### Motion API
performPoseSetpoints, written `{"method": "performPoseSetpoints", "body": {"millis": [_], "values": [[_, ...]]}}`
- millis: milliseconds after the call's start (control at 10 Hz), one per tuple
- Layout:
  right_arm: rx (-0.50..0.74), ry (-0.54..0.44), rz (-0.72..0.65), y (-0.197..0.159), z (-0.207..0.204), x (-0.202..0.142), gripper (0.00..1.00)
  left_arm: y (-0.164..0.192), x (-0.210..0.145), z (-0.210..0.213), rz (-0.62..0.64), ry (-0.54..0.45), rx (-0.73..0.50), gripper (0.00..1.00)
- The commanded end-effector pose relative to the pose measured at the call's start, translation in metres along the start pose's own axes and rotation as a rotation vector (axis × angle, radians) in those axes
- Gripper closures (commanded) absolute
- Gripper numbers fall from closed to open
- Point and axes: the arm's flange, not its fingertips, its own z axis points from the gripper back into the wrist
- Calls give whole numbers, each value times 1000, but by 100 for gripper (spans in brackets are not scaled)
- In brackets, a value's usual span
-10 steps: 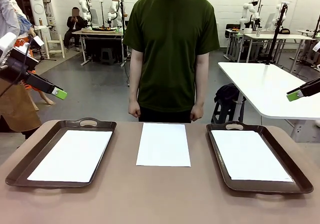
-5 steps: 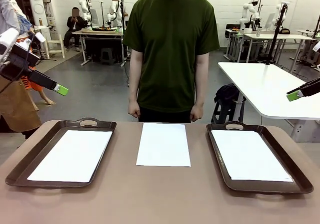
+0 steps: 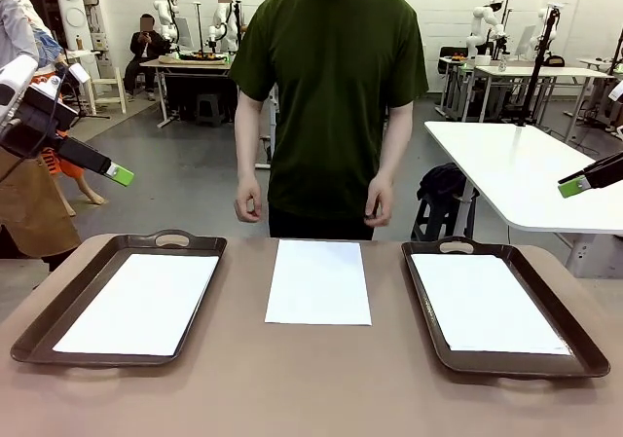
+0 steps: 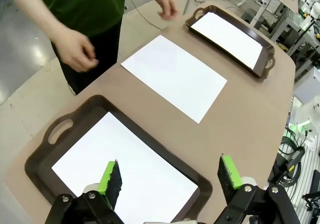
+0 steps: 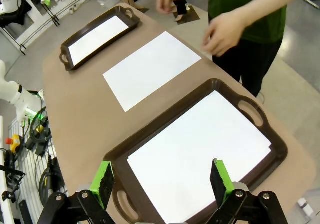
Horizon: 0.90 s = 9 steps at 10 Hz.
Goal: Sort the A4 documents.
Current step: Receive the A4 Paper.
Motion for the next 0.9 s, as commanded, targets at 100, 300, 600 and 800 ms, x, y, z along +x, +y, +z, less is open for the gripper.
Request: {"method": "performPoseSetpoints", "body": {"millis": [100,300,600,800], "values": [[2,1,5,1,-1,0,0,-2,-1,1,-26,1,4,0],[2,1,5,1,-1,0,0,-2,-1,1,-26,1,4,0],[2,1,5,1,-1,0,0,-2,-1,1,-26,1,4,0],[2,1,5,1,-1,0,0,-2,-1,1,-26,1,4,0]]}}
